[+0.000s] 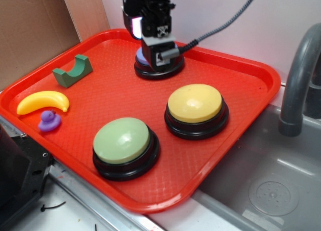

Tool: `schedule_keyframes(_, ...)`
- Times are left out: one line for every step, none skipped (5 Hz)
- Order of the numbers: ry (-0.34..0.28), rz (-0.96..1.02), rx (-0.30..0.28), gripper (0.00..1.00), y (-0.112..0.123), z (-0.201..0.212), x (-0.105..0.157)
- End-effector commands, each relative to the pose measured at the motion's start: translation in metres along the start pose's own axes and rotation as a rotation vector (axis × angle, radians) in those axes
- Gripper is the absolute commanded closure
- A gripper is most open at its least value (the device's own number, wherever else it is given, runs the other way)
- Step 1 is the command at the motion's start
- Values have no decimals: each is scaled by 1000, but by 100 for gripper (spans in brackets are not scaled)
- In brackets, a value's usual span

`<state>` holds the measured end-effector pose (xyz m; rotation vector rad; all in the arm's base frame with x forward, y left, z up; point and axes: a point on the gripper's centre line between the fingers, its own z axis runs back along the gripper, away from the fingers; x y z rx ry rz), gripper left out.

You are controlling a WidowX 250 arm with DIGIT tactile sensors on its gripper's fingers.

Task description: Push the yellow button.

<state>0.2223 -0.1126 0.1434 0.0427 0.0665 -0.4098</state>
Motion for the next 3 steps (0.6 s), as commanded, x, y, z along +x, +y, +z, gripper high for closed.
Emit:
schedule_keyframes(-85,30,16,0,-5,28,-1)
schedule_keyframes(-96,45,34,0,-7,36,-7)
schedule_keyframes(-120,103,18,0,-4,39,-16)
